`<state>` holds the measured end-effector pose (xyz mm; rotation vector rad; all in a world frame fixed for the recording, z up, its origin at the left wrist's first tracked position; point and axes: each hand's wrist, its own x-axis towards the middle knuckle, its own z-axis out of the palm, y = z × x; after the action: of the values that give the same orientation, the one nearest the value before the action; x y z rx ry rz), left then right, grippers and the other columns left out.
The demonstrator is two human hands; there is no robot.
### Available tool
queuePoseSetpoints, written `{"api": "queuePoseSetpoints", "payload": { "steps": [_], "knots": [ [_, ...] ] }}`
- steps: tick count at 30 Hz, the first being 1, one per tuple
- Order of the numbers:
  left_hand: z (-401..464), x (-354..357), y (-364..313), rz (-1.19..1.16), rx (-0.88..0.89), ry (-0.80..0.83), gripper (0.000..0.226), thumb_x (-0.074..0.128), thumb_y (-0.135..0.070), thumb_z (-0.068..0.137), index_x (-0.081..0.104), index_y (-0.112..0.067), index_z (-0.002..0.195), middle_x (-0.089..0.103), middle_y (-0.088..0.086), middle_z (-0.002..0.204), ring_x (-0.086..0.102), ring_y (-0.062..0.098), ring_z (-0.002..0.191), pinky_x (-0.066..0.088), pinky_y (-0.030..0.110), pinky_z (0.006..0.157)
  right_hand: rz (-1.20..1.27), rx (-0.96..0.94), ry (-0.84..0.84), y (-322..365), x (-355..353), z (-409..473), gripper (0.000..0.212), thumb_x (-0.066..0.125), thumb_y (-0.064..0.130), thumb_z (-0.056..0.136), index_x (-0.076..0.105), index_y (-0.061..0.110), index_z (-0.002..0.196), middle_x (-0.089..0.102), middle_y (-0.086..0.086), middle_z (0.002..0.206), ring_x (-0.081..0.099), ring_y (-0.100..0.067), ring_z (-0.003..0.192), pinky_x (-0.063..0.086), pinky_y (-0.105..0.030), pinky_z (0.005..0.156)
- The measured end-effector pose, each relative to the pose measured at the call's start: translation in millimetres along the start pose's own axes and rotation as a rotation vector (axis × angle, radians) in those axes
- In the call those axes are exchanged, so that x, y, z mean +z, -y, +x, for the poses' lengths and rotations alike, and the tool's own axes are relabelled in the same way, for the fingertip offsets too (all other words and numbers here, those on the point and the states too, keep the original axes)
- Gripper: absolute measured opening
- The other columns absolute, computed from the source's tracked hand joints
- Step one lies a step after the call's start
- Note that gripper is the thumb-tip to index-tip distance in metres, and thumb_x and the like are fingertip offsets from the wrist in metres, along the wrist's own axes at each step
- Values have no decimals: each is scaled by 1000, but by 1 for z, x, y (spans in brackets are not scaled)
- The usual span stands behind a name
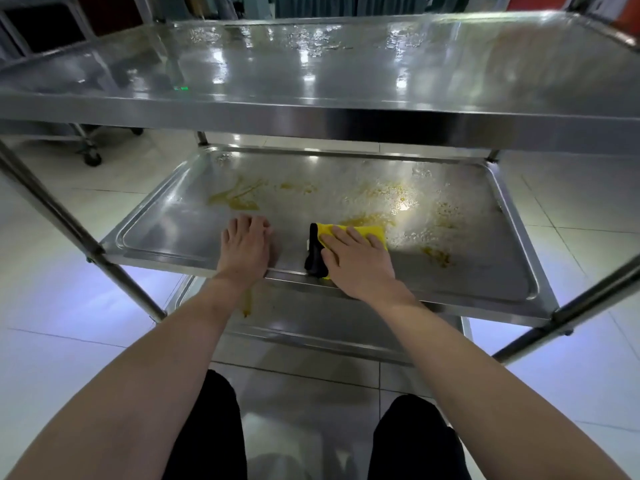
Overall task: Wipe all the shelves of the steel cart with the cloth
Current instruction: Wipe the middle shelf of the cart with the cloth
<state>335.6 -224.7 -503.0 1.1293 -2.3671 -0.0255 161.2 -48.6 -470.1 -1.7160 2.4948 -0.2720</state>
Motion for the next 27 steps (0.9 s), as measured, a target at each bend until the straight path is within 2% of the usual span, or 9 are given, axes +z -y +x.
{"api": "queuePoseSetpoints", "payload": {
  "steps": [4, 8, 16, 20, 25, 27],
  "knots": [
    [-4, -3, -1, 8, 18, -20, 15, 45, -27, 106, 52, -16, 113, 49, 15, 113, 42, 35, 102, 38, 48, 90, -1, -11, -2, 0, -2, -2, 54, 17, 50, 110, 28, 40, 162, 16, 15, 173, 11, -17, 160, 10, -47, 127],
    [-5, -6, -4, 0, 4, 46, 18, 40, -31, 107, 50, -18, 115, 47, 12, 115, 40, 32, 104, 36, 47, 94, 6, -8, 8, -3, -4, -4, 55, 16, 51, 110, 26, 40, 162, 14, 16, 173, 9, -16, 161, 9, -46, 128],
    [-7, -5, -13, -12, 18, 37, 17, 42, -26, 107, 53, -16, 116, 49, 14, 116, 42, 34, 106, 35, 46, 94, -14, 17, 1, -6, -3, -3, 56, 16, 54, 109, 24, 41, 163, 13, 16, 173, 9, -15, 160, 9, -47, 128],
    [-9, -3, -11, -14, 10, -20, 14, 47, -20, 104, 53, -15, 116, 51, 14, 114, 45, 36, 103, 40, 47, 90, -13, 33, 10, 7, 0, 14, 57, 16, 53, 108, 24, 38, 163, 15, 12, 173, 10, -19, 161, 10, -50, 128],
    [-12, -3, -11, 2, 44, -28, 21, 35, -25, 104, 50, -16, 116, 49, 11, 111, 44, 32, 99, 41, 45, 87, 5, 12, 14, 34, 7, 46, 58, 17, 52, 108, 27, 36, 162, 17, 8, 173, 13, -23, 160, 11, -54, 126],
    [-12, -5, -10, 7, 37, -30, 19, 38, -22, 102, 50, -15, 116, 50, 12, 111, 45, 34, 99, 40, 45, 87, 13, 10, 20, 39, 7, 51, 58, 17, 53, 107, 28, 36, 162, 17, 8, 173, 13, -23, 160, 11, -53, 126]
  ]
}}
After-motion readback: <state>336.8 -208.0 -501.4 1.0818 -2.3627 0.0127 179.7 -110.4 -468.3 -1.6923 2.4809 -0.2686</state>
